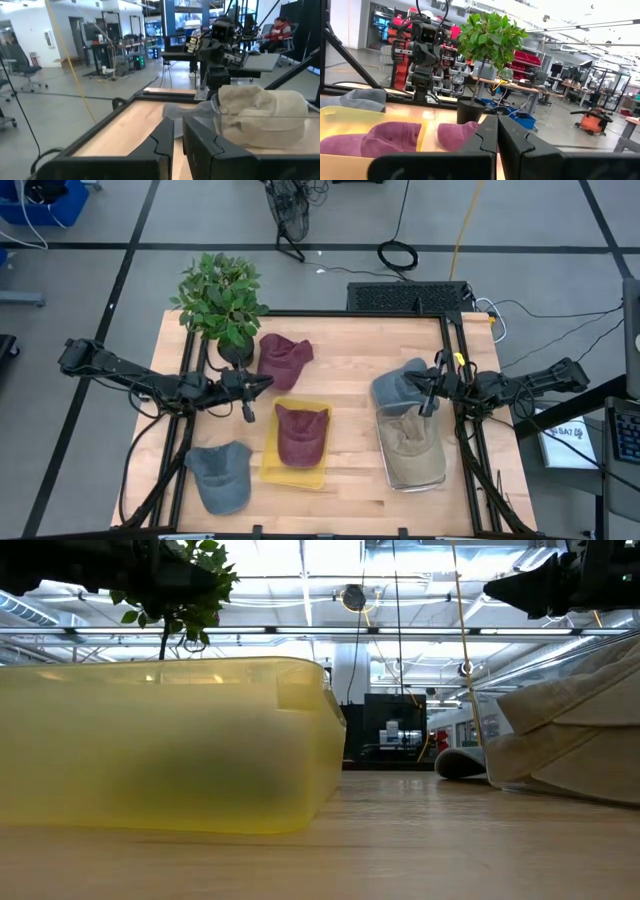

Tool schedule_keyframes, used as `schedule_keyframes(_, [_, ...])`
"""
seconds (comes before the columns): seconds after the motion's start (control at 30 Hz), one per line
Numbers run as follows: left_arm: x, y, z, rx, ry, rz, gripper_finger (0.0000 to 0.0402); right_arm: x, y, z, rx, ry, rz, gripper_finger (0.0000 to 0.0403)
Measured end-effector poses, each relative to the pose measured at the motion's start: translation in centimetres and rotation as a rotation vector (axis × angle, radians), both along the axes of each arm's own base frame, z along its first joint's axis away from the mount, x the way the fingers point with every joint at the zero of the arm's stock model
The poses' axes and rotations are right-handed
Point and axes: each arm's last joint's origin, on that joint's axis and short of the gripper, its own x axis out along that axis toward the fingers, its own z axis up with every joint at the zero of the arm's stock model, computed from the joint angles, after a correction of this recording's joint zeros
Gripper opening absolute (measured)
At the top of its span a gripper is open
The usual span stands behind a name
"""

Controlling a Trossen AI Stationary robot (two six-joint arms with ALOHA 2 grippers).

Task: Pick & Place hat
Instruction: Put the red cap into the yellow bin

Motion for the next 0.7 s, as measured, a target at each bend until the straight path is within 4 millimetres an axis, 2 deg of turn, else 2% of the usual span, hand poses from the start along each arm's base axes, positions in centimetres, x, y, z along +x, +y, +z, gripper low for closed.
schedule_keyframes(0.1, [0.4, -0.4, 0.2, 0.014, 0.020, -0.066, 0.0047, 0.0, 0.0, 0.0, -0.005, -0.002, 0.000, 0.0000])
schedule_keyframes(0.17, [1.4, -0.8, 0.9, 0.066, 0.059, -0.095, 0.0047, 0.0, 0.0, 0.0, -0.006, 0.001, -0.001, 0.0000])
schedule_keyframes(0.43, [8.7, -1.8, 6.5, 0.212, 0.350, 0.020, 0.0047, 0.1, 0.0, -0.2, 0.004, 0.023, 0.003, 0.0000])
schedule_keyframes(0.57, [11.7, 0.1, 9.0, 0.227, 0.533, 0.140, 0.0047, 0.2, 0.0, -0.3, 0.016, 0.025, 0.005, 0.0000])
schedule_keyframes(0.7, [13.6, 3.5, 9.0, 0.154, 0.761, 0.221, 0.0047, 0.2, 0.0, -0.3, 0.013, 0.027, 0.004, 0.0000])
